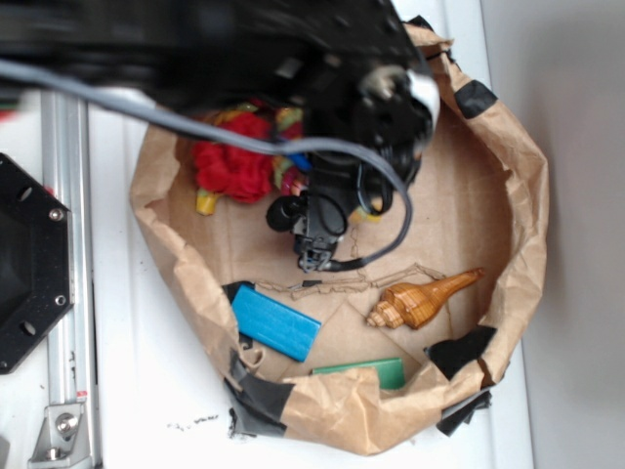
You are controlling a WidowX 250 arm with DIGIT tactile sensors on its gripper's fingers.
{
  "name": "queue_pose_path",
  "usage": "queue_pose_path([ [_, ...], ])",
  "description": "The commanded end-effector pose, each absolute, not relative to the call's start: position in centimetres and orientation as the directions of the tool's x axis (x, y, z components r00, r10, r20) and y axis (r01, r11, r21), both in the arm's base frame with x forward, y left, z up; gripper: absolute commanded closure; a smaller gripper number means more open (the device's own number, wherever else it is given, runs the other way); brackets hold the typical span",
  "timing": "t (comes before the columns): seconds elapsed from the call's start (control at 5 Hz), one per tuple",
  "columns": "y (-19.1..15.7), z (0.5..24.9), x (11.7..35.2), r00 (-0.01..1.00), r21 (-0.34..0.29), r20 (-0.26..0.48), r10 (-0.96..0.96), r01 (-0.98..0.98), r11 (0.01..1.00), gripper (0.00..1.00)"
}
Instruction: Grab the multicolored rope.
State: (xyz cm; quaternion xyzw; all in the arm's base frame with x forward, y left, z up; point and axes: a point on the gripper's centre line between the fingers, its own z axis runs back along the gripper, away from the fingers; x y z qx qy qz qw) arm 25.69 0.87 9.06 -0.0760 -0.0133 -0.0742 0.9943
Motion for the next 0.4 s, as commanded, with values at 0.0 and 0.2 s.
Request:
queue_pose_path([
  [0.0,-2.2,15.3,27.1,0.999,-0.075,0.015,0.052,-0.050,0.996,1.00],
  [0.2,-2.0,16.2,25.1,0.998,-0.050,0.021,0.063,-0.062,0.997,1.00],
])
